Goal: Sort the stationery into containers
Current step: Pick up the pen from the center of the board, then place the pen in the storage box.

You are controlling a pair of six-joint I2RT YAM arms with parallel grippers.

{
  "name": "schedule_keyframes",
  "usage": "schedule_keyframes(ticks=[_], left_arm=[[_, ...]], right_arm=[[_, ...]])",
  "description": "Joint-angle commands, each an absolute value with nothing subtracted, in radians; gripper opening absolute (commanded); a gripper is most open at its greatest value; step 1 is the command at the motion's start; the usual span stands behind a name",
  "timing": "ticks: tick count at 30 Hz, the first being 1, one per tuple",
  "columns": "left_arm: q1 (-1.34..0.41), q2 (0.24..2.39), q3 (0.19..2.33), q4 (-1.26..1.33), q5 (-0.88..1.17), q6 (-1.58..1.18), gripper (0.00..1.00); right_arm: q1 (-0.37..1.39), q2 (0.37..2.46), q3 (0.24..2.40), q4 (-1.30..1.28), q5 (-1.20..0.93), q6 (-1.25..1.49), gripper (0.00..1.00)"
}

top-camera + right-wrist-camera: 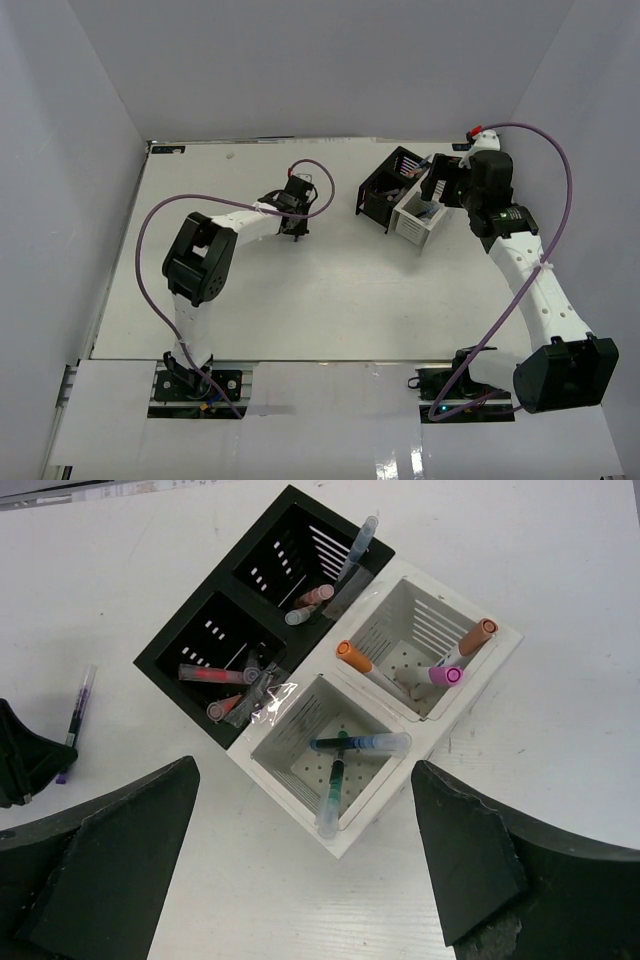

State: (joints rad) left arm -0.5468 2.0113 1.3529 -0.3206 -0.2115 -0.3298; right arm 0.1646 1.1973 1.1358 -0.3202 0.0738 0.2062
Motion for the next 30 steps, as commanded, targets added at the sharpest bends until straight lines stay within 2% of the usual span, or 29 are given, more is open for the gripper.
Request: schedule_keyframes(ticks=[1,3,7,13,21,30], left_arm=[[-0.568,2.023,1.381,-0.344,-0.215,-0.318,0.21],[-0.572,2.011,1.365,-0.347,-0.213,-0.319,0.10],[-0.574,1.944,1.324,-0.344,-0.203,-0.322,0.00],[-0.574,1.712,1.185,-0.253,-0.114,-0.250,0.00],[-0.574,1.381,0.985,-0.058,0.256,-0.037,0.00],[-0.574,1.249,0.900,-0.031,0.417,0.101,0.01]], right_arm=[[0.161,1.175,1.141,-0.304,0.043,0.213,0.93],[0.161,1.172,1.134,-0.279,-0.015,0.216,0.93],[0.164,1.189,1.135,-0.247,-0.150,0.225,0.92],[0.228,1.272,1.187,-0.235,-0.313,0.284,0.90],[0.412,1.455,1.347,-0.242,-0.509,0.374,0.90],[0.503,1.592,1.451,-0.247,-0.546,0.405,0.95]])
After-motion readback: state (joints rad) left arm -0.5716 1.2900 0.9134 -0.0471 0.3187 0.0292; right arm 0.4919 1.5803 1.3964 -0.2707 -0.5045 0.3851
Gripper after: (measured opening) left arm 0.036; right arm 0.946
